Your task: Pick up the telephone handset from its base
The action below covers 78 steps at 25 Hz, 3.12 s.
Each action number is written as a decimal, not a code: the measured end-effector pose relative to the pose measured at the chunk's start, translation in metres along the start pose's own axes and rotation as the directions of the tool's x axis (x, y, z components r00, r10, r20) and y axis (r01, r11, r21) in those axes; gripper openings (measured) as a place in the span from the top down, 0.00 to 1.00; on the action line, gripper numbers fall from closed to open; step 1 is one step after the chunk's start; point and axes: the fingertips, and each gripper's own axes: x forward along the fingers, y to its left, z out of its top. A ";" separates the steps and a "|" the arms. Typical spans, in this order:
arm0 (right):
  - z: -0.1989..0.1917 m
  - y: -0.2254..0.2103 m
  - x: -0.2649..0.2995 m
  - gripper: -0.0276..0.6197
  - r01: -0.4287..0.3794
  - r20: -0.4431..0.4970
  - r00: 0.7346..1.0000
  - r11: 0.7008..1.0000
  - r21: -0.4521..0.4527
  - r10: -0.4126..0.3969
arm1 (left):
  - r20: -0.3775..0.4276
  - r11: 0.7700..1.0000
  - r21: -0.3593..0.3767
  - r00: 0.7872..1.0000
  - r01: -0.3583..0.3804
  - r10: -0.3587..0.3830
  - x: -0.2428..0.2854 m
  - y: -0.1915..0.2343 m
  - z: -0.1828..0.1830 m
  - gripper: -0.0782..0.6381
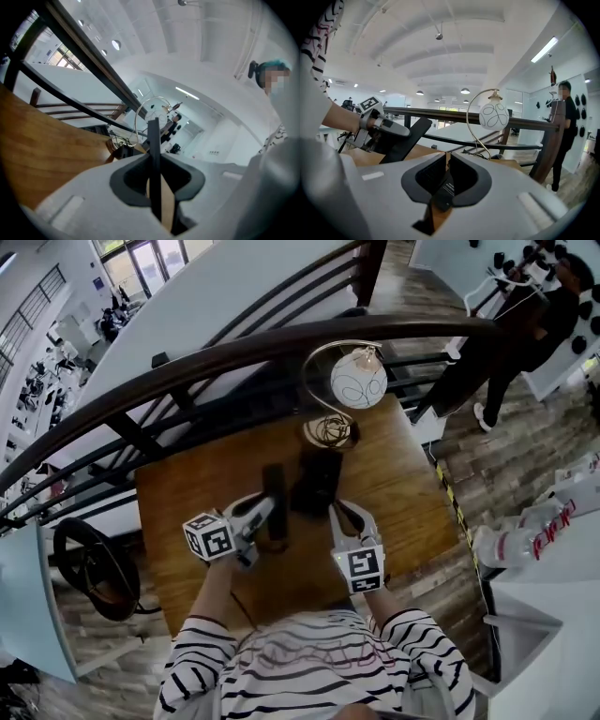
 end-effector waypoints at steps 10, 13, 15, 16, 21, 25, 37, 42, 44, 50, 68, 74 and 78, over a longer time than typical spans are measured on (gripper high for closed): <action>0.016 0.023 -0.030 0.95 0.067 0.037 0.997 0.997 0.048 -0.069 | -0.011 0.998 0.038 0.999 0.050 -0.050 -0.030 -0.027 -0.001 0.79; 0.022 0.029 -0.040 0.95 0.082 0.049 0.995 0.995 0.055 -0.084 | -0.015 0.997 0.055 0.998 0.059 -0.058 -0.041 -0.037 -0.001 0.79; 0.027 0.032 -0.046 0.95 0.090 0.062 0.994 0.994 0.057 -0.093 | -0.016 0.995 0.072 0.998 0.063 -0.062 -0.049 -0.043 0.000 0.79; 0.028 0.035 -0.050 0.95 0.092 0.066 0.993 0.994 0.059 -0.096 | -0.017 0.995 0.081 0.998 0.065 -0.063 -0.053 -0.047 0.000 0.79; 0.030 0.046 -0.067 0.95 0.087 0.073 0.993 0.993 0.081 -0.093 | -0.017 0.991 0.116 0.998 0.063 -0.062 -0.076 -0.062 -0.003 0.79; 0.037 0.055 -0.076 0.95 0.076 0.083 0.993 0.993 0.090 -0.084 | -0.011 0.988 0.132 0.997 0.077 -0.076 -0.090 -0.078 -0.002 0.79; 0.066 0.071 -0.111 0.95 0.051 0.152 0.986 0.994 0.100 -0.066 | 0.093 0.999 0.032 0.995 0.036 -0.039 -0.138 -0.092 -0.021 0.79; 0.061 0.078 -0.118 0.95 0.043 0.148 0.987 0.994 0.105 -0.059 | 0.123 0.999 0.032 0.992 0.014 -0.018 -0.154 -0.095 -0.025 0.79; 0.057 0.081 -0.122 0.95 0.041 0.142 0.988 0.993 0.112 -0.057 | 0.136 1.000 0.030 0.991 0.009 -0.013 -0.161 -0.099 -0.026 0.79; 0.047 0.094 -0.130 0.95 0.030 0.122 0.991 0.992 0.125 -0.046 | 0.138 0.998 0.054 0.990 0.012 -0.019 -0.172 -0.108 -0.032 0.79; 0.055 0.080 -0.123 0.96 0.039 0.146 0.988 0.992 0.122 -0.057 | 0.128 0.997 0.068 0.991 0.033 -0.041 -0.157 -0.119 -0.032 0.79; 0.052 0.072 -0.125 0.96 0.035 0.148 0.987 0.989 0.141 -0.056 | 0.120 0.997 0.068 0.992 0.035 -0.043 -0.147 -0.120 -0.033 0.79; 0.051 0.066 -0.127 0.95 0.035 0.150 0.987 0.989 0.145 -0.057 | 0.121 0.997 0.070 0.992 0.035 -0.043 -0.141 -0.122 -0.031 0.79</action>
